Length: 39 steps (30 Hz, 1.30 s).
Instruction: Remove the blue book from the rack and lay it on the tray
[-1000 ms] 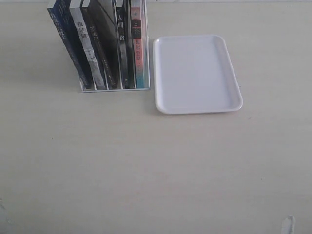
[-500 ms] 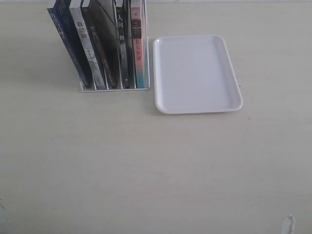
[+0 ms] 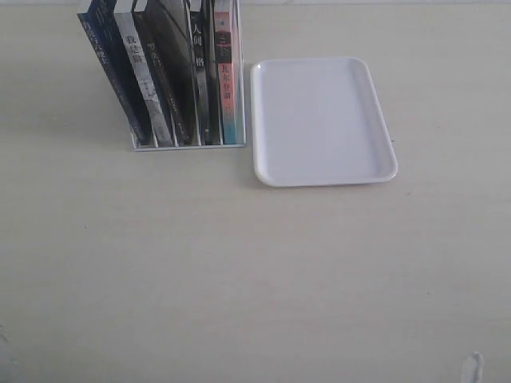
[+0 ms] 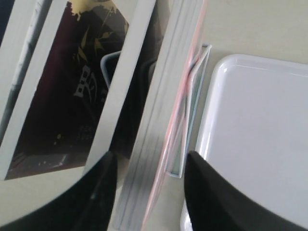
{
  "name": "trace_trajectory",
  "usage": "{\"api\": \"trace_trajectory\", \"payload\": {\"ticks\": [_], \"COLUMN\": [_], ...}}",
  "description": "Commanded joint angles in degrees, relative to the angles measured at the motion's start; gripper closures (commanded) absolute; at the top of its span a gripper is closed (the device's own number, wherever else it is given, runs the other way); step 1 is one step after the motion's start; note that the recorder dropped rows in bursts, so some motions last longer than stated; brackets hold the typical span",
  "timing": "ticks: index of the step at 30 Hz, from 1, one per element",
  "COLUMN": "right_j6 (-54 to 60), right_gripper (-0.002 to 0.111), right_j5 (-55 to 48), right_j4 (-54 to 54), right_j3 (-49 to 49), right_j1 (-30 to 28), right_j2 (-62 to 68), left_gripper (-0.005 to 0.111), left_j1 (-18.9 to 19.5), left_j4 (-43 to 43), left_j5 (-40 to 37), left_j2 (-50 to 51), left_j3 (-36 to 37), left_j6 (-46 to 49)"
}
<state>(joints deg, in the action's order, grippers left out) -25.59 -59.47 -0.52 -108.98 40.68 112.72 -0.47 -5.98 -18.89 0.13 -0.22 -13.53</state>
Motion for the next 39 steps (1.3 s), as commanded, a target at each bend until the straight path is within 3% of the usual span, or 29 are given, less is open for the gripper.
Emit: {"api": "trace_trajectory", "payload": {"ticks": [1,33,35,39], "right_j6": [0.67,-4.47,-5.38,-5.16], "right_gripper": [0.062,0.063,0.069,0.100], "right_j5": [0.34,-2.04,-1.15,-0.25], "right_j4": [-0.13,3.83,3.83,3.71], "right_j3": [-0.43,-0.31,-0.31,-0.31], "right_j1": [-0.20,-0.20,-0.20,-0.20], "right_j2": [-0.15,4.54,4.66,3.99], "left_gripper": [0.101,0.101,0.101,0.101], "left_j1": [-0.19,-0.19,-0.19,-0.19], "left_j4": [-0.33,-0.33,-0.33,-0.33], "left_j5": [0.87,0.87,0.87,0.87], "left_j2": [-0.13,-0.13,-0.13,-0.13], "left_j3": [0.22,0.22,0.22,0.22], "left_j6": [0.06,0.06,0.06,0.06]}}
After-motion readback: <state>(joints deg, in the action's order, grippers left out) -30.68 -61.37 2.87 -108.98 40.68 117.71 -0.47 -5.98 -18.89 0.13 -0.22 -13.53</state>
